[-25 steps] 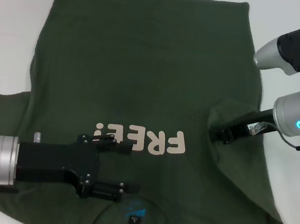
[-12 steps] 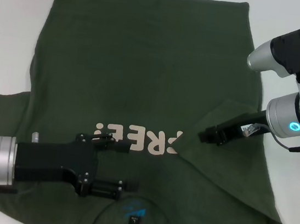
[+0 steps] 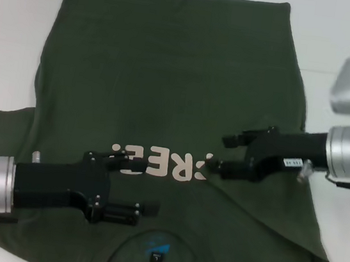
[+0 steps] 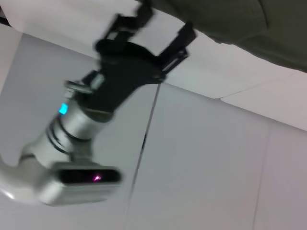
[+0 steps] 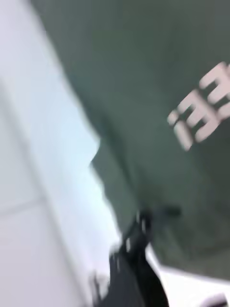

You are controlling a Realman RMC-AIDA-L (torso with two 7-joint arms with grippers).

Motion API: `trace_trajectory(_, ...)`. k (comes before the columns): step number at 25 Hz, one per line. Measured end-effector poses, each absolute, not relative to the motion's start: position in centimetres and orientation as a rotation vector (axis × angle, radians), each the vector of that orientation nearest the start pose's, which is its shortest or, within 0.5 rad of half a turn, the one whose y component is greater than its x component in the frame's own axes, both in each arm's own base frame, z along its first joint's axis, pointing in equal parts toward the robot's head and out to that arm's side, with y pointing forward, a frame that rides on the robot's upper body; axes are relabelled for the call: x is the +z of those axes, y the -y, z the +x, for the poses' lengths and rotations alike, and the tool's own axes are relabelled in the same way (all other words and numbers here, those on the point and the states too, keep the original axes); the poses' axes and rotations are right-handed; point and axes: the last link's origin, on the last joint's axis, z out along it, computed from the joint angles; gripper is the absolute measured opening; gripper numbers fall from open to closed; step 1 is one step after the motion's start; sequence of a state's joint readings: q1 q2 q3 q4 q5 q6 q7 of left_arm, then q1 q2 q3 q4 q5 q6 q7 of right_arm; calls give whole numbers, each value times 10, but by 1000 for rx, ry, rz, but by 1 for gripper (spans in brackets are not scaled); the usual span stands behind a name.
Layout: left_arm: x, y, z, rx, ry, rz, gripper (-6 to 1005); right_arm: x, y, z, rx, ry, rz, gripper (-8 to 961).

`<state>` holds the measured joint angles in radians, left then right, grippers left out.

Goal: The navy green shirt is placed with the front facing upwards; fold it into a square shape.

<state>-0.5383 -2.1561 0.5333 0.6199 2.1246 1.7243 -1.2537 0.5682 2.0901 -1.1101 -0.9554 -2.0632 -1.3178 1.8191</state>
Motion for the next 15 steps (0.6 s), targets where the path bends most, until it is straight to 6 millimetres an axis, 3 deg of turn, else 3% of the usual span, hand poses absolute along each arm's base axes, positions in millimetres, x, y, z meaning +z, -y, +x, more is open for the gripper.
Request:
trace_trajectory(2,-25,-299,-249,-880,552,-2821,904,-16,-359,211,382,-534,-2805,694)
trace_trajectory(8,-21,-305,-257,-868,643,-2745,904,-14,-331,236,524,-378,-2830,811)
trace_trajectory(15,-7,-323,-288,-727,993,-2503,905,-20,-299,260,544,-199,-2878,907)
